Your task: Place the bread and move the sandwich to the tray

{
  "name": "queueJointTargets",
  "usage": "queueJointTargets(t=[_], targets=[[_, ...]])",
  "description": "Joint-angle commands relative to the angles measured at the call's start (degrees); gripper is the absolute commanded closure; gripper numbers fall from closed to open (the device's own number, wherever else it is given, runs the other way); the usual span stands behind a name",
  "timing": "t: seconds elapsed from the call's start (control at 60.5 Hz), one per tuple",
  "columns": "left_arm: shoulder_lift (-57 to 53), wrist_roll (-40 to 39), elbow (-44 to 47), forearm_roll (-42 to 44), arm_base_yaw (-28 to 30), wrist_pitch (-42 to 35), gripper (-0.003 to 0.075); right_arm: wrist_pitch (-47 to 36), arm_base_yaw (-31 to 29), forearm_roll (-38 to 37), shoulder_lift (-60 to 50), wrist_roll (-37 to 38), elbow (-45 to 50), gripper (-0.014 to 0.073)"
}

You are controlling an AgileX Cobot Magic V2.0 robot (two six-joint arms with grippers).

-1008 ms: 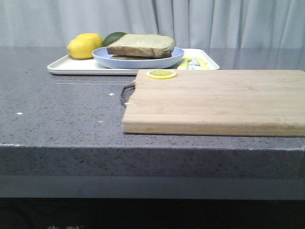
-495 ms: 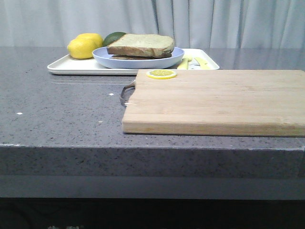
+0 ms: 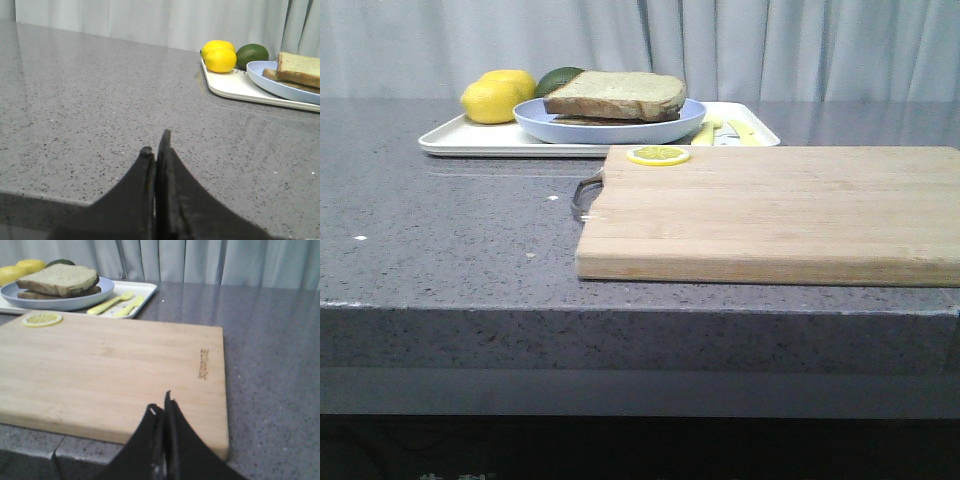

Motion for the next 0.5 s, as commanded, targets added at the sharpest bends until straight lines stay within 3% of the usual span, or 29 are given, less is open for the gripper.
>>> queueJointTargets(t=[0.0,0.182,0.479], targets=[[-1.2,-0.6,0.6,-0.4,-0.2,-4.8,0.0739,-5.2,-0.1,0.5,-1.8,-0.3,0.6,0.0679],[-1.2,-0.6,0.6,-0.4,-0.2,-4.8,0.0739,2.1,-0.1,1.6,-6.5,-0.3,0.5,0.0679],[-1.2,-0.6,0.6,-0.4,-0.2,-4.8,0.0739,3.4,-0.1,1.6,-6.4,-0.3,0.5,0.0679]])
